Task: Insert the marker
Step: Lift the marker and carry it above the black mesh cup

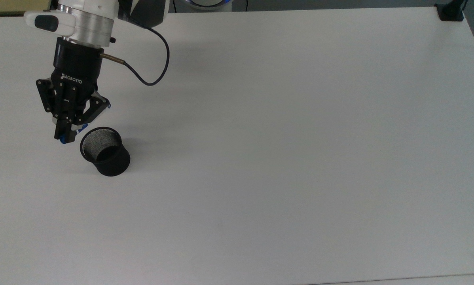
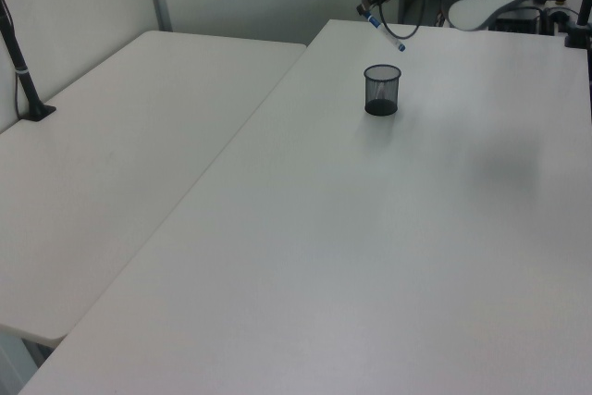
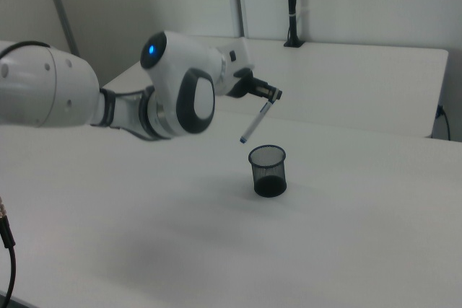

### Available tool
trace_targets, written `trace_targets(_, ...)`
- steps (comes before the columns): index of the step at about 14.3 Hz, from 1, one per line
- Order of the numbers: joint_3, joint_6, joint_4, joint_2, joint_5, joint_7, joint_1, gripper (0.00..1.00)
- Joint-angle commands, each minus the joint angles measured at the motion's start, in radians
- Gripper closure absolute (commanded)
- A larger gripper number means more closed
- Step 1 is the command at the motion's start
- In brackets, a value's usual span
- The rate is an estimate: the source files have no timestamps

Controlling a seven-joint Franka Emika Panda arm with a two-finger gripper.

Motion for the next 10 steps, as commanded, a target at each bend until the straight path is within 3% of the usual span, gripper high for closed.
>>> trace_targets(1, 0.000, 0.291, -0.136, 0.002, -0.076, -0.051, -0.042, 1.00)
trace_targets(10, -0.009, 0.393, -0.052, 0.109, -0.070, -0.072, -0.051, 1.00)
